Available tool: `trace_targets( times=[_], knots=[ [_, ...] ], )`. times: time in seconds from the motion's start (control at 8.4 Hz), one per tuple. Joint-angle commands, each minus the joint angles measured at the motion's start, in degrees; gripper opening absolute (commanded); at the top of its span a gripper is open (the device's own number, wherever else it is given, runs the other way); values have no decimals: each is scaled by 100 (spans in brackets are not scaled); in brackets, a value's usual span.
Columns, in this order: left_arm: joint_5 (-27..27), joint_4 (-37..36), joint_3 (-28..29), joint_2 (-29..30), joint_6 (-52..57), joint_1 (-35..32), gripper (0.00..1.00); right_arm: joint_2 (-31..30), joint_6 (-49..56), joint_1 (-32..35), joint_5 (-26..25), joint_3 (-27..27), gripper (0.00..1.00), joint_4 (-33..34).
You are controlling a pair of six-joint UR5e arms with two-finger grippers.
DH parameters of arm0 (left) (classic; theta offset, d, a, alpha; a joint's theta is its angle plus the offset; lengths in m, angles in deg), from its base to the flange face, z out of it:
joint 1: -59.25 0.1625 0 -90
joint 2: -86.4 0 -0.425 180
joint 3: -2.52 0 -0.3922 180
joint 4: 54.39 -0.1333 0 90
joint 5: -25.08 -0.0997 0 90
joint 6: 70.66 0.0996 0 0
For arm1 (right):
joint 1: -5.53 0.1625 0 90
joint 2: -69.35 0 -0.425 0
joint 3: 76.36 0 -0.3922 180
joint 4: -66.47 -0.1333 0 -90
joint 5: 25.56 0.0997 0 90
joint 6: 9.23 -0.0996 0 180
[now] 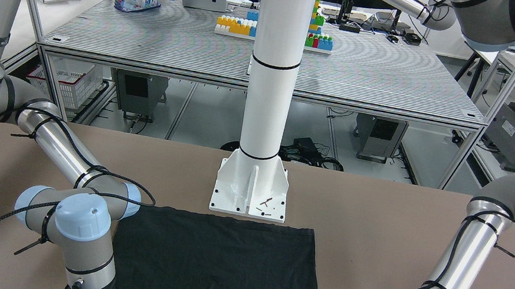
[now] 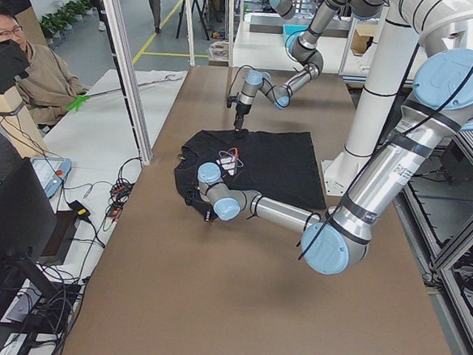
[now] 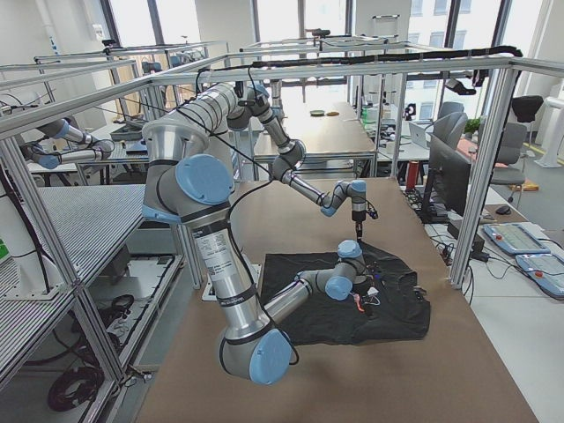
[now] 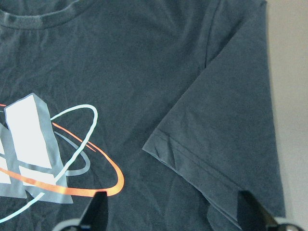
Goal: Fold clothes
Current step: 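Bring the left gripper toward the shirt's other sleeve while the right gripper hovers, then fold both sleeves inward onto the shirt body with both grippers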
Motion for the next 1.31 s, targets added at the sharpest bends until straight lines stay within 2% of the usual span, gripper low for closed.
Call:
trace_targets(
  times=[0.0, 0.24, 0.59, 0.71, 0.83, 1.19],
  knots=[
    [-3, 9, 49, 9, 0, -6, 25, 0, 0, 0, 0, 0, 95, 2],
    [-3, 9, 23, 9, 0, -33, 0, 0, 0, 0, 0, 0, 95, -7],
    [58, -9, -380, 0, -279, -77, 0, 0, 0, 0, 0, 0, 95, -6],
    [67, -96, -721, 52, -742, -51, 0, 0, 0, 0, 0, 9, 95, -7],
    [58, -105, -776, 209, -1165, -16, 0, -9, 0, 0, 0, 9, 95, -7],
    [-3, -106, -305, 859, -1660, 54, 0, -35, 0, 0, 0, 17, 95, -50]
  ],
)
